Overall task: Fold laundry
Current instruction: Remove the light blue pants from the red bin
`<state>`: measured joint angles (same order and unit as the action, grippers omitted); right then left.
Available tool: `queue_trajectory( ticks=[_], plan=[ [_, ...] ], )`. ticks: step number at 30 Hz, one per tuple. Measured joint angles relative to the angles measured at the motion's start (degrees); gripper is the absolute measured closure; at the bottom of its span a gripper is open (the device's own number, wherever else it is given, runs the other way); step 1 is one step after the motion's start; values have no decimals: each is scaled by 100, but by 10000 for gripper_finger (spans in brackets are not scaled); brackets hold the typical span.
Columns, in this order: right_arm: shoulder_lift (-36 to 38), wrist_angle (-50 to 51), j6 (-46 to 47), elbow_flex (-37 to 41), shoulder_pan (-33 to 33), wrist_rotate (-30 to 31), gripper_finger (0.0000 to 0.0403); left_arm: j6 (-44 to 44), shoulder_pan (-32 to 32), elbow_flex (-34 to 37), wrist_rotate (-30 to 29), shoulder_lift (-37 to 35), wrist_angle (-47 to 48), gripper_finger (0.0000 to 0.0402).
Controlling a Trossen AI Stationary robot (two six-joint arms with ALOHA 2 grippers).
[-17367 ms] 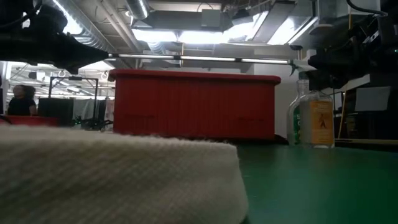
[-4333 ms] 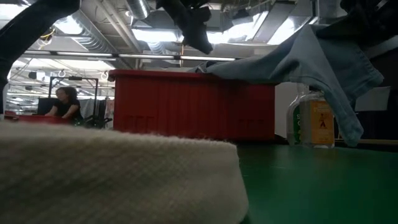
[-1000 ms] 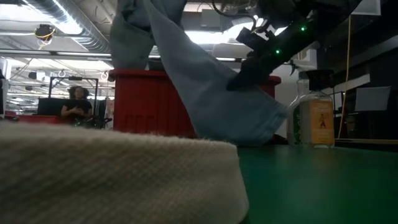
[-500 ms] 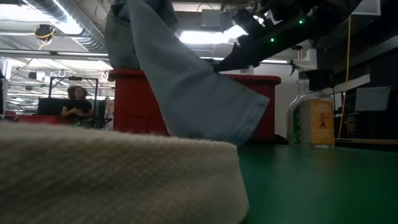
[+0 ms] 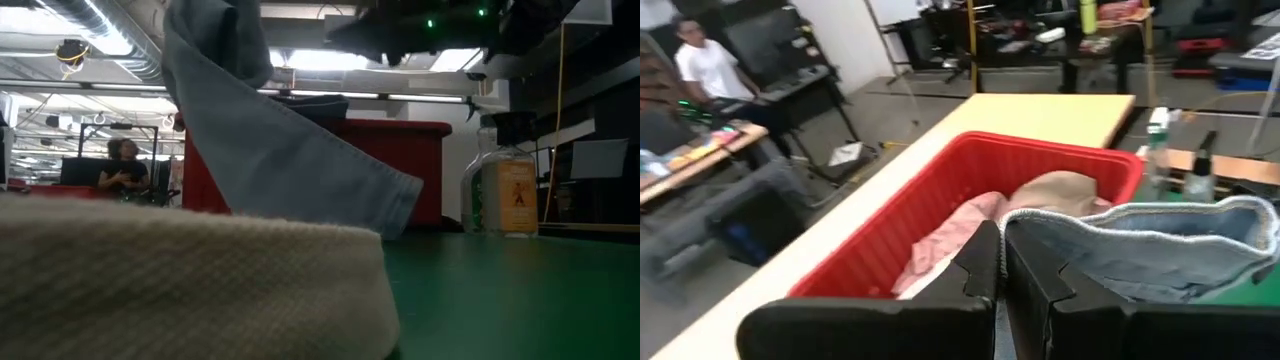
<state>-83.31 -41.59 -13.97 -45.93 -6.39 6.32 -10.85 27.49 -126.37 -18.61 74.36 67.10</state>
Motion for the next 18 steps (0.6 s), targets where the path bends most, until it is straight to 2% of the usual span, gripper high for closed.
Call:
queue_trajectory(
  ticks=[7,18],
  plan=[
    [-195,261,-317,-586,0,-453,217,32,0,0,179,276,-14,398],
    [-1507,288,-1212,-1686,0,-699,217,31,-5,4,181,594,-38,398]
  ],
)
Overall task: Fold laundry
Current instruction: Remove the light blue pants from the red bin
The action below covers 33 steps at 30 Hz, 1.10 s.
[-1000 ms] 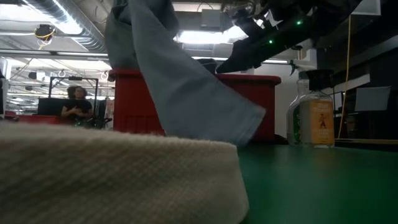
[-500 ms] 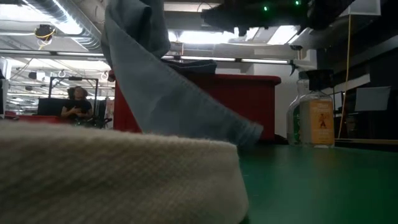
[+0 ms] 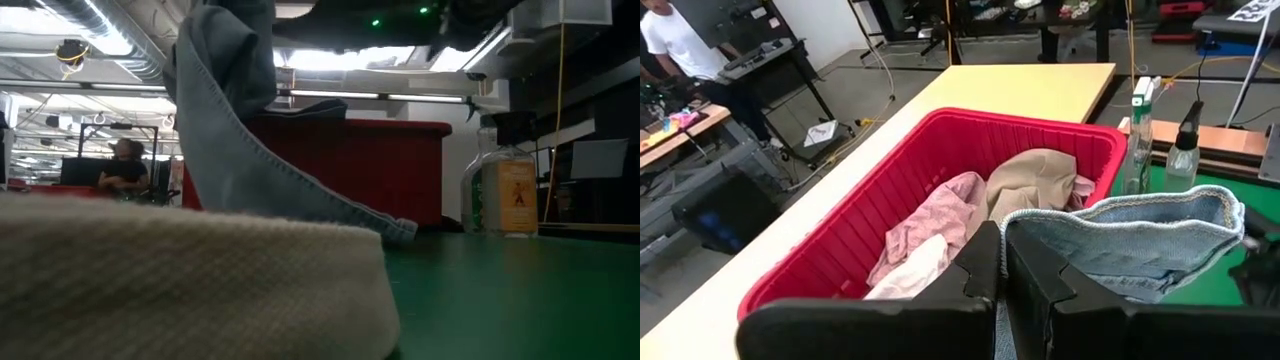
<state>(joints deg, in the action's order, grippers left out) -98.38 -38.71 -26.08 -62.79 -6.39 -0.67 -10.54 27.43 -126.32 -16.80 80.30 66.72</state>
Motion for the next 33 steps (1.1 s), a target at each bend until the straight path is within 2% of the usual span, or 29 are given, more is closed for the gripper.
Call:
queue_trajectory(
  ticks=[5,13,17,22,23,27,30,33],
  plan=[
    [-553,79,-438,-519,0,-1,217,-1,-2,4,0,10,7,398],
    [-990,163,-468,-1070,0,1,220,1,-23,4,7,7,26,398],
    [-1022,187,-469,-1114,0,14,264,8,-23,4,114,7,28,398],
    [-1022,517,-481,-1114,4,507,379,6,-23,4,120,7,26,398],
    [-1022,656,-513,-1114,4,623,390,6,-23,4,120,7,26,398],
    [-1022,1600,-582,-1114,2,873,383,-1,-23,4,129,7,28,398],
    [-1022,2463,-586,-1114,2,929,396,-5,-23,4,101,7,26,398],
    [-1022,3163,-585,-1114,-4,927,394,-8,-23,4,90,7,26,398]
  ],
)
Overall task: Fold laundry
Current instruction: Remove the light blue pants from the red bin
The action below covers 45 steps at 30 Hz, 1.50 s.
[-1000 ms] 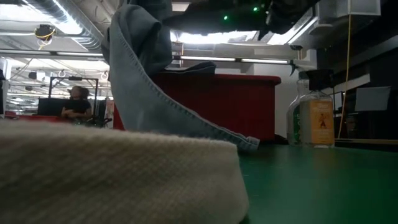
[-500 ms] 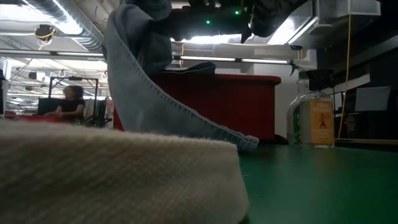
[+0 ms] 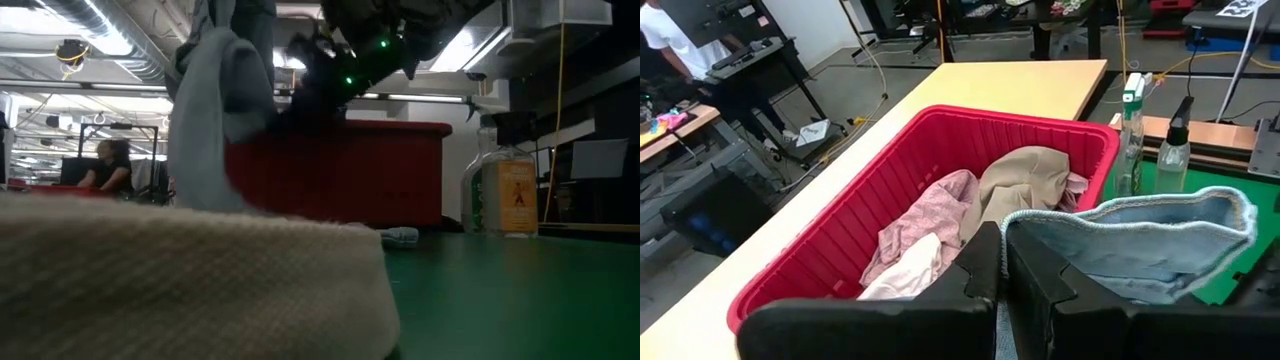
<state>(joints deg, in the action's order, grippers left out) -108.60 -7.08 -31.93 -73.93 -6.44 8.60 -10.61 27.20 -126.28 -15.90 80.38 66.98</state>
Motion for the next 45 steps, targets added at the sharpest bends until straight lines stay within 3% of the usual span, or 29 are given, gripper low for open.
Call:
queue_trajectory(
  ticks=[7,12,19,25,29,33,45],
  plan=[
    [0,1013,-7,0,4,-141,400,-2,59,0,-3,0,-2,398],
    [0,901,-16,4,4,-151,378,-4,116,0,-12,-2,-22,398],
    [-2,646,1,7,7,-145,296,-6,117,0,-17,-4,-21,398],
    [28,749,-11,-63,11,747,216,-4,117,0,-15,-7,33,398],
    [66,1289,-21,-526,9,1533,195,2,116,0,2,-7,120,398],
    [72,1992,-26,-1137,9,1908,192,7,114,0,73,-7,187,398],
    [75,2427,-26,-2749,7,2187,191,144,114,-2,84,-7,491,398]
  ],
)
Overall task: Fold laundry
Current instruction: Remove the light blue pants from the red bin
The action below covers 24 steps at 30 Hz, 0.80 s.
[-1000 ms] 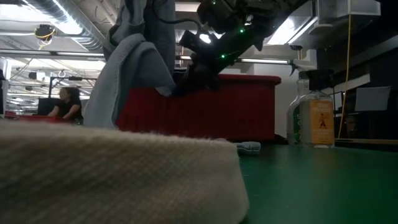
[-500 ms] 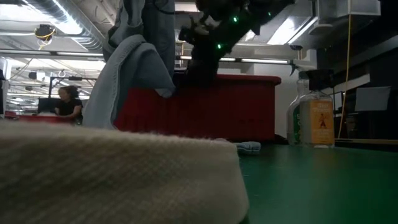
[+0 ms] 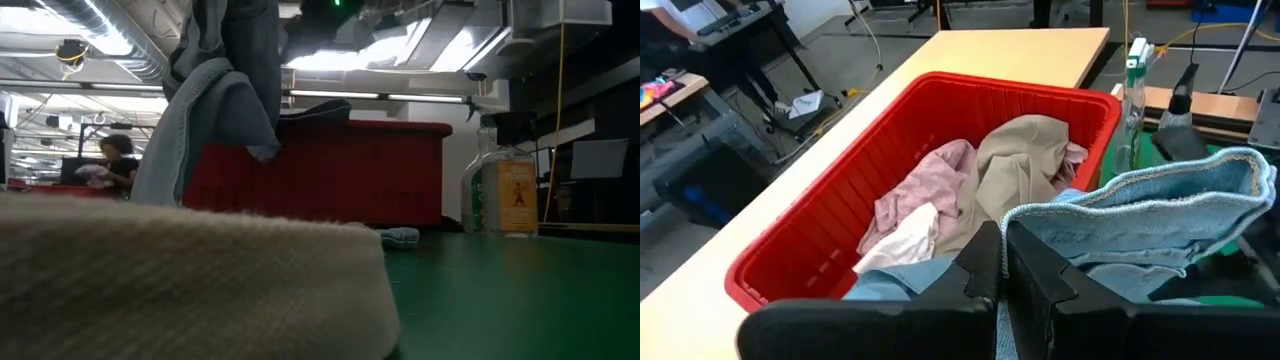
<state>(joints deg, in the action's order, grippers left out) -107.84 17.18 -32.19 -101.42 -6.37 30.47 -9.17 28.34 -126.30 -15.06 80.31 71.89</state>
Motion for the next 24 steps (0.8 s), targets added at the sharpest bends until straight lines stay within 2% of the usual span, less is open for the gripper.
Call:
queue_trajectory(
  ticks=[9,24],
  plan=[
    [-1,-139,503,-739,-2,1,191,17,-2,0,292,0,31,398],
    [-1,-1068,654,-1049,-2,-75,191,22,-2,0,299,0,31,398]
  ],
)
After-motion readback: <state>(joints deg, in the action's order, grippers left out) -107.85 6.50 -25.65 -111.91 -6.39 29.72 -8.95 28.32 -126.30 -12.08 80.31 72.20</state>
